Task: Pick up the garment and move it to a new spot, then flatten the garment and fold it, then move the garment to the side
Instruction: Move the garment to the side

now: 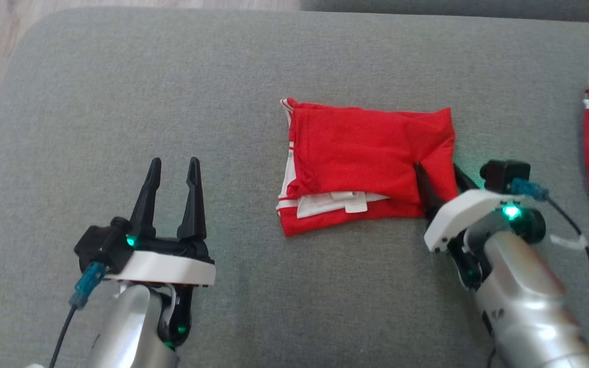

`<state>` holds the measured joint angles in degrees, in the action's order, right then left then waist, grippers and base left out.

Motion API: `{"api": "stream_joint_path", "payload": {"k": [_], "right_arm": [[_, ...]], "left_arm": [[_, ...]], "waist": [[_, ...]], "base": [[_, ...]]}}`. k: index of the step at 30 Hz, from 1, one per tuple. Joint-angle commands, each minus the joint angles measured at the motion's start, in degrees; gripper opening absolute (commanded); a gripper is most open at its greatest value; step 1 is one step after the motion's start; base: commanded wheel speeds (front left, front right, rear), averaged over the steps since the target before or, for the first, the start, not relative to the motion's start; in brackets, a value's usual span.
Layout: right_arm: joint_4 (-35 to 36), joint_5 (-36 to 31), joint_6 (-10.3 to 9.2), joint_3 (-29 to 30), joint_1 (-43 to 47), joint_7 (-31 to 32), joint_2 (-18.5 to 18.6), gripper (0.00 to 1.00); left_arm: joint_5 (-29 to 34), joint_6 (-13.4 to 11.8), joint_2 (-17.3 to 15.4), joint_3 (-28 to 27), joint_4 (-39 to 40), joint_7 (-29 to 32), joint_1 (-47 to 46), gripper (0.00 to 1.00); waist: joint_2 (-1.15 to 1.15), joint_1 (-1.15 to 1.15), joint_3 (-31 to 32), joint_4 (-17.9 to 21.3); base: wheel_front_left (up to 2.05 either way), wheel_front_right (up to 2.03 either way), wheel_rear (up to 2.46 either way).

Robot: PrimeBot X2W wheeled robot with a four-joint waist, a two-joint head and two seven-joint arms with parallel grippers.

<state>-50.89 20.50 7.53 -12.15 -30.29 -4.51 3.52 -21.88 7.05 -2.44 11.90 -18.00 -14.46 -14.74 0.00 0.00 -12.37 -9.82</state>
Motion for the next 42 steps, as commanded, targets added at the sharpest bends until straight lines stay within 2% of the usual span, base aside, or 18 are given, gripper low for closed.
{"api": "stream_joint_path", "payload": {"k": [1,5,6,7,11,17,25,31,33,42], "right_arm": [[-1.6,0.9,-0.04,-3.0,-1.6,1.1,-0.6,1.00],[-4.2,1.6,-0.04,-5.0,-2.7,1.6,-0.6,1.00],[-4.9,1.8,-0.04,-5.5,-3.1,1.7,-0.6,0.78],[-5.5,1.9,-0.04,-6.0,-3.5,1.4,-0.6,0.00],[-7.3,-0.1,-0.04,-7.5,-5.3,-1.8,-0.6,0.00],[-9.3,-7.3,-0.04,-7.8,-8.3,-7.3,-0.3,0.00],[-5.4,-13.6,-0.04,-8.6,-10.8,-9.4,3.3,0.00],[-0.2,-14.2,-0.04,-8.8,-13.5,-6.9,9.5,0.00],[2.4,-13.9,-0.04,-8.7,-14.9,-4.5,13.6,0.00],[6.7,-11.2,-0.04,-7.3,-16.6,0.9,24.7,0.00]], "left_arm": [[-0.5,-0.3,-0.4,-1.3,2.2,-0.5,-2.3,1.00],[-0.6,-0.3,-0.4,-1.2,2.2,-0.5,-2.5,1.00],[-0.6,-0.3,-0.4,-1.2,2.1,-0.5,-2.6,1.00],[-0.6,-0.4,-0.4,-1.2,2.1,-0.5,-2.6,1.00],[-0.4,-0.5,-0.4,-1.1,1.9,-0.5,-2.6,1.00],[-0.3,-0.4,-0.4,-0.9,2.3,-0.5,-2.5,1.00],[-1.4,-1.3,-0.4,2.7,3.9,-0.5,-3.0,1.00],[-2.3,-2.4,-0.4,6.2,5.7,-0.5,-4.5,1.00],[-2.4,-2.9,-0.4,7.4,6.7,-0.5,-5.6,1.00],[-1.1,-2.8,-0.4,7.8,7.9,-0.5,-8.8,1.00]], "waist": [[0.00,0.00,-0.5,-0.6],[0.00,0.00,-0.8,-0.8],[0.00,0.00,-0.8,-0.8],[0.00,0.00,-0.7,-0.8],[0.00,0.00,0.0,0.0],[0.00,0.00,1.6,2.6],[0.00,0.00,3.3,8.5],[0.00,0.00,2.7,13.3],[0.00,0.00,1.4,14.9],[0.00,0.00,-3.6,16.6]], "base": [[0.00,0.00,0.00],[0.00,0.00,0.00],[0.00,0.00,0.00],[0.00,0.00,0.00],[0.00,0.00,0.00],[0.00,0.00,0.00],[0.00,0.00,0.00],[0.00,0.00,0.00],[0.00,0.00,0.00],[0.00,0.00,0.00]]}}
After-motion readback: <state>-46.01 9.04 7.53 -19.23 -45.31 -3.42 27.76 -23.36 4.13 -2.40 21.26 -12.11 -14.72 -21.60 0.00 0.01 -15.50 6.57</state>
